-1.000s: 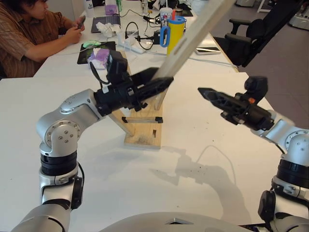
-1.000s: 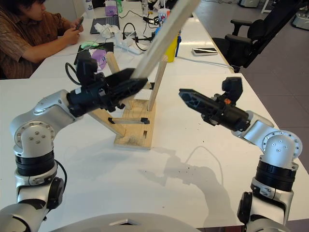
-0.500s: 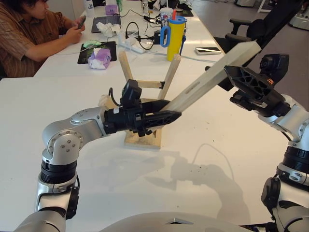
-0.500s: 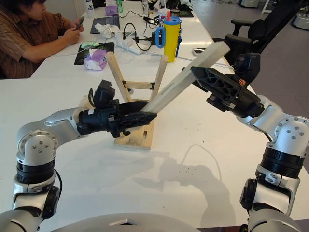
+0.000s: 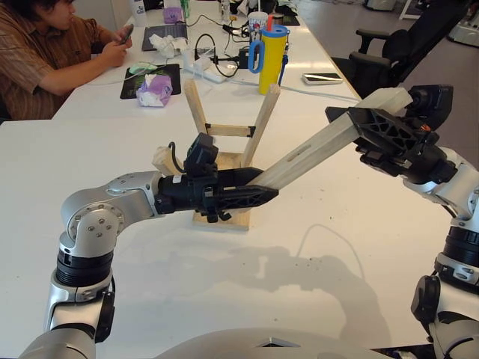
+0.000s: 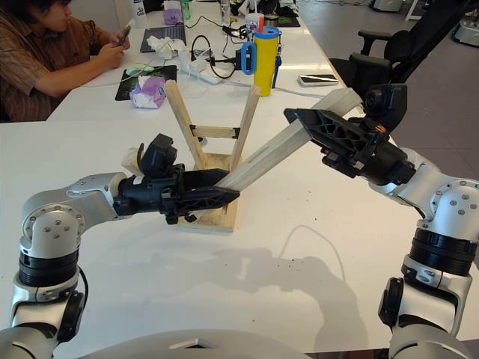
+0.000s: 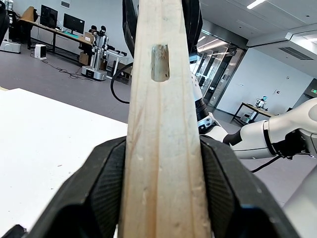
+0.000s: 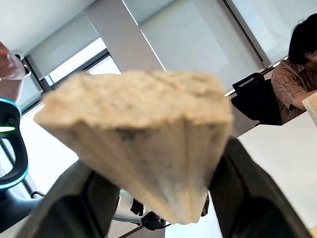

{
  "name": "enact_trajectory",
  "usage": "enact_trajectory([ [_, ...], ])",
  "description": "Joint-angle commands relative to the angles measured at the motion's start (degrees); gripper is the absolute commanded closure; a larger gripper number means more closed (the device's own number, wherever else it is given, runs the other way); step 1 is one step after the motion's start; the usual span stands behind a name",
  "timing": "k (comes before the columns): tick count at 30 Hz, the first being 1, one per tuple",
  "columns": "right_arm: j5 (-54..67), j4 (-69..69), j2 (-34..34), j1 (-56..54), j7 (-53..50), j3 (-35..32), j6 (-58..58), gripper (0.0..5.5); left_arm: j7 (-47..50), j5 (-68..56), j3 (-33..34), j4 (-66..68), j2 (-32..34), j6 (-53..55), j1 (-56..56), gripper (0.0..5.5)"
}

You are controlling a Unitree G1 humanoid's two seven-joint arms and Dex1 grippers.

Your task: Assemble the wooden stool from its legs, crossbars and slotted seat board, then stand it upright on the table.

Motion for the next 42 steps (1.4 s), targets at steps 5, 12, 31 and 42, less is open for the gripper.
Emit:
enact_trajectory([
  [5,-3.9,-0.6,-0.7,0.7,4.1,1.6,-1.8,3.37,2.4,3.4,2.0,1.7,-0.2,-3.1,-2.1,2.98],
  [12,-11.6,-0.9,-2.8,2.8,9.0,2.7,-4.0,3.47,8.5,5.1,15.7,9.9,3.7,-11.2,-14.0,1.91],
  [31,-43.0,-1.6,-1.5,11.2,18.9,12.1,-31.5,3.47,-28.2,29.4,9.6,16.7,29.6,-20.4,31.2,1.30],
  [42,-50.6,13.0,1.9,-1.4,27.6,19.5,-37.0,3.47,-11.9,41.0,-7.8,1.5,8.4,-33.2,29.7,1.30],
])
